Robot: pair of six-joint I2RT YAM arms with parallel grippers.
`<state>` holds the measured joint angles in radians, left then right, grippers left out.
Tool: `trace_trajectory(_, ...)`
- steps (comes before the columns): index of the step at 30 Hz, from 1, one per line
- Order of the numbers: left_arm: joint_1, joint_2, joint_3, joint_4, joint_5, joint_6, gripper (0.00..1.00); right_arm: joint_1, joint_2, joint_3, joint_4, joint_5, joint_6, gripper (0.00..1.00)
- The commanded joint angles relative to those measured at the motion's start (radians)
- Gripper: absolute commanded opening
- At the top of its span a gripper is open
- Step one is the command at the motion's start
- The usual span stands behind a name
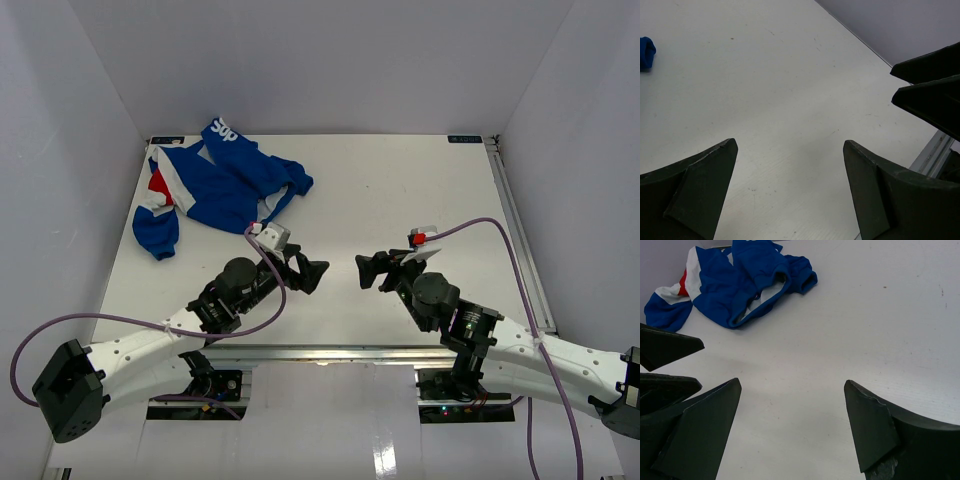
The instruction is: Zip up the jacket
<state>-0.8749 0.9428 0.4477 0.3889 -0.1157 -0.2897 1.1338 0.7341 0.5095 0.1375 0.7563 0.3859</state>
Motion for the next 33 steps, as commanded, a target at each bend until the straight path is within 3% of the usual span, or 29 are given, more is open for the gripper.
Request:
trace_trajectory(1, -0.004, -0.016, -0.008, 0.006, -0.011, -0.005, 0.97, 0.003, -0.026, 0.005, 0.046, 0.028, 0.006, 0.9)
trace_trajectory(6, -0.004, -0.025, -0.023, 0.024, -0.065, -0.029, 0.98, 0.003, -0.033, -0.002, 0.051, 0.038, 0.011, 0.9)
trace_trajectory(7, -0.004, -0.018, -0.008, 0.007, -0.136, -0.04, 0.98, 0.003, -0.032, -0.001, 0.05, 0.04, 0.011, 0.9)
trace_trajectory(11, 0.054, 0.064, 0.108, -0.224, -0.351, -0.193, 0.98, 0.004, -0.042, 0.0, 0.05, 0.035, 0.013, 0.9)
trace_trajectory(14, 0.204, 0.122, 0.182, -0.328, -0.292, -0.316, 0.98, 0.003, -0.059, -0.004, 0.05, 0.03, 0.015, 0.9)
trace_trajectory(18, 0.423, 0.199, 0.21, -0.339, -0.121, -0.405, 0.94, 0.004, -0.085, -0.008, 0.05, 0.001, 0.026, 0.9)
trace_trajectory(22, 0.573, 0.287, 0.249, -0.355, -0.112, -0.419, 0.93, 0.003, -0.097, -0.014, 0.054, -0.017, 0.033, 0.9)
trace_trajectory(26, 0.655, 0.426, 0.268, -0.304, -0.04, -0.39, 0.96, 0.003, -0.099, -0.008, 0.05, -0.037, 0.039, 0.9)
trace_trajectory(33, 0.669, 0.635, 0.29, -0.128, 0.019, -0.378, 0.96, 0.003, -0.116, -0.011, 0.05, -0.058, 0.045, 0.9)
